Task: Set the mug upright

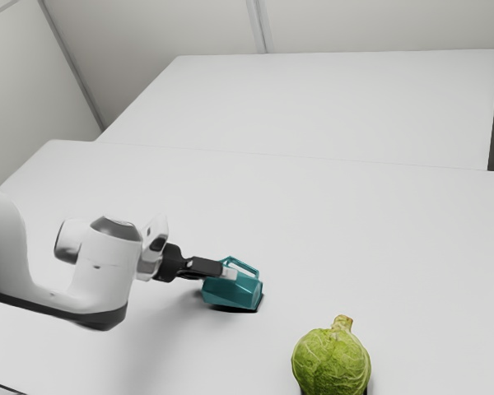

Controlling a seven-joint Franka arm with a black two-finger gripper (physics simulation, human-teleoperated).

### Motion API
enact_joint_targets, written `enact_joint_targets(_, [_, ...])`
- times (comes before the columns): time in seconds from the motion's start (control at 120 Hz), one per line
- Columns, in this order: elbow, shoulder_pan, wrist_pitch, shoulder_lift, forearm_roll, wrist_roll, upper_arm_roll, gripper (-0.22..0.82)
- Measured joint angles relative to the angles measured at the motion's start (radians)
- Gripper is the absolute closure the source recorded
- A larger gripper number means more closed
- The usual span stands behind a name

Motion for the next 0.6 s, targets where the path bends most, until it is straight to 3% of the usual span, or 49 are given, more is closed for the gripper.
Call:
enact_joint_targets(0.3, [0.002,-0.001,-0.014,-0.001,-0.127,0.192,-0.024,0.02])
enact_joint_targets(0.6, [0.017,0.0,0.014,-0.02,-0.176,0.287,-0.086,0.45])
